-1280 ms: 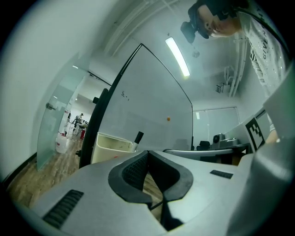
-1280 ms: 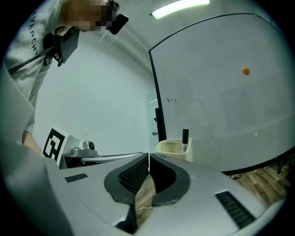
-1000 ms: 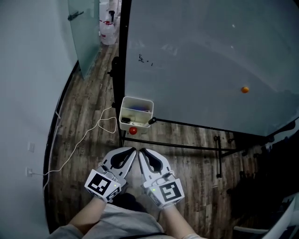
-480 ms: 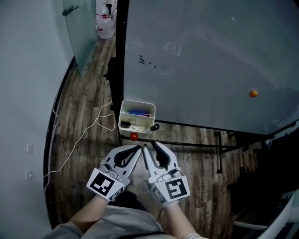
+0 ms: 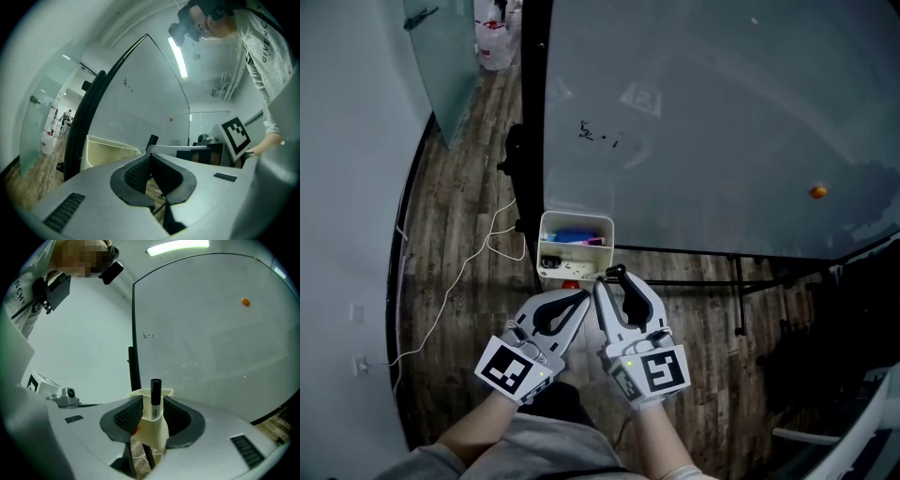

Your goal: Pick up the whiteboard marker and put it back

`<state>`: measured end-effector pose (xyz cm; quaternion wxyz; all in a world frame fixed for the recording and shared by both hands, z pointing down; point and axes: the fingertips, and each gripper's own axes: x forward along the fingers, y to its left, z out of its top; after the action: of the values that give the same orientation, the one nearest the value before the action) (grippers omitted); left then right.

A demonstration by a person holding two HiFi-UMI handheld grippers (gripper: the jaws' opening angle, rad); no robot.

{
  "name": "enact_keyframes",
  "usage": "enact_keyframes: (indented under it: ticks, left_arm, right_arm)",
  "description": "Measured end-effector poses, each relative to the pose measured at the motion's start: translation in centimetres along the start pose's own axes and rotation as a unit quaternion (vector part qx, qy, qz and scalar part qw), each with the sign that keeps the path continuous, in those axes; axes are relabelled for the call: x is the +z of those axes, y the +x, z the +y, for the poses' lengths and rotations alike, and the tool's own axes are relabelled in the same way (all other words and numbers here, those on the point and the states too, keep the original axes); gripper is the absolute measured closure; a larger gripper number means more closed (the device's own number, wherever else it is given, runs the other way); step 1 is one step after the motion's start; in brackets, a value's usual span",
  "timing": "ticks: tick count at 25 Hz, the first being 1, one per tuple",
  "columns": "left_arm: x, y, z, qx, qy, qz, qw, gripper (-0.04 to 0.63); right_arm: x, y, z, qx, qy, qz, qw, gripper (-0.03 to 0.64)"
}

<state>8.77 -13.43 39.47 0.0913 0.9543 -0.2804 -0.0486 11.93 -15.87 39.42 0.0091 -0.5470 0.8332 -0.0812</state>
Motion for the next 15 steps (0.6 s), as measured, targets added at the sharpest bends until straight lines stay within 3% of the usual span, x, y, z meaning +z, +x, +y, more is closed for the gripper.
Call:
enact_keyframes:
  ticks: [12,15]
  left_arm:
    - [0.4,0.1,0.9,-0.043,-0.014,0.001,0.999,0.583]
    - [0.6,0.3,0.8,-0.054,-0.014,0.005,0.9985,0.583]
  right_arm:
    - [-0.2,1.2,-0.8,-0.052,0.002,0.02,0.998,0.491]
    - [0.1,1.4,-1.0,-0.059,-0.004,0.018,0.998,0.517]
